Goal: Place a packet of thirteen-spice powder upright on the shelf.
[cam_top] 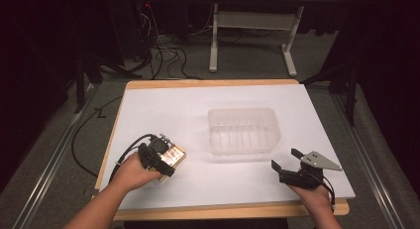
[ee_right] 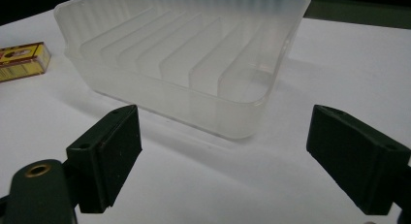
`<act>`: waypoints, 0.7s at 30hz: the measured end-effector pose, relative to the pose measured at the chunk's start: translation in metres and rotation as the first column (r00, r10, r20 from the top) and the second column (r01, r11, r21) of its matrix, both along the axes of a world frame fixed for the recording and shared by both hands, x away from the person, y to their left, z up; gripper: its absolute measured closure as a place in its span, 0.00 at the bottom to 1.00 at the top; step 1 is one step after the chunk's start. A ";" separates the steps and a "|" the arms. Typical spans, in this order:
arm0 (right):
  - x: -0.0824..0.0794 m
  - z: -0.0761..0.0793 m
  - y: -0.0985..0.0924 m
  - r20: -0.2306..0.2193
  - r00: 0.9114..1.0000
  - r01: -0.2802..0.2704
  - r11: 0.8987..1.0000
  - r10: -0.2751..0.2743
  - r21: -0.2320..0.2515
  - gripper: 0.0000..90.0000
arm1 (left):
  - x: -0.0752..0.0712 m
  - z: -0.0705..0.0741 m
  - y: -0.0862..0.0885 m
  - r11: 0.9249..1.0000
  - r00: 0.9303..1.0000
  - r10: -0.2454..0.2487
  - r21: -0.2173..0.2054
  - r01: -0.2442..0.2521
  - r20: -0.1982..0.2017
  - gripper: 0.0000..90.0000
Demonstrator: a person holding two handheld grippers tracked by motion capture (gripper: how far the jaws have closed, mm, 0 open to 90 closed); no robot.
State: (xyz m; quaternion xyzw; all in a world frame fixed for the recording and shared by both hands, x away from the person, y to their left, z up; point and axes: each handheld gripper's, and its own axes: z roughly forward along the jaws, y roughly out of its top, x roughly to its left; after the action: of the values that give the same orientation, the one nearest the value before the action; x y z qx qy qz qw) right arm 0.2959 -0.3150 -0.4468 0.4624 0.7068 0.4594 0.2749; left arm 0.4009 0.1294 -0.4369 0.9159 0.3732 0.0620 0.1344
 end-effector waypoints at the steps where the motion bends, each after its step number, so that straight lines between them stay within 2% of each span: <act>1: 0.000 0.000 0.000 0.001 1.000 0.000 1.000 0.000 -0.001 0.14 | 0.001 -0.001 0.000 1.000 1.000 -0.001 0.002 0.001 -0.011 0.09; 4: 0.000 0.000 0.000 0.001 1.000 -0.001 1.000 0.001 0.000 0.14 | 0.004 -0.006 0.000 1.000 0.998 -0.002 0.027 0.003 -0.056 0.13; 9: 0.000 0.000 0.000 -0.006 1.000 0.000 1.000 0.000 0.003 0.14 | 0.007 -0.009 0.000 0.999 0.996 -0.008 0.044 0.012 -0.090 0.19; 17: 0.000 0.000 -0.001 -0.005 1.000 -0.001 1.000 0.001 0.003 0.15 | 0.009 -0.010 0.000 0.999 0.994 -0.022 0.041 0.027 -0.108 0.34; 21: 0.000 0.000 0.000 -0.001 1.000 -0.003 1.000 0.003 0.004 0.15 | 0.009 -0.010 -0.001 0.999 0.994 -0.017 0.047 0.022 -0.105 0.36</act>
State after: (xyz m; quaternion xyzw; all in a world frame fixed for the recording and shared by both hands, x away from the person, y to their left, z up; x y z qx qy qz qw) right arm 0.2961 -0.3155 -0.4470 0.4621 0.7067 0.4610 0.2730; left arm 0.4099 0.1285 -0.4468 0.9244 0.3693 0.0217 0.0930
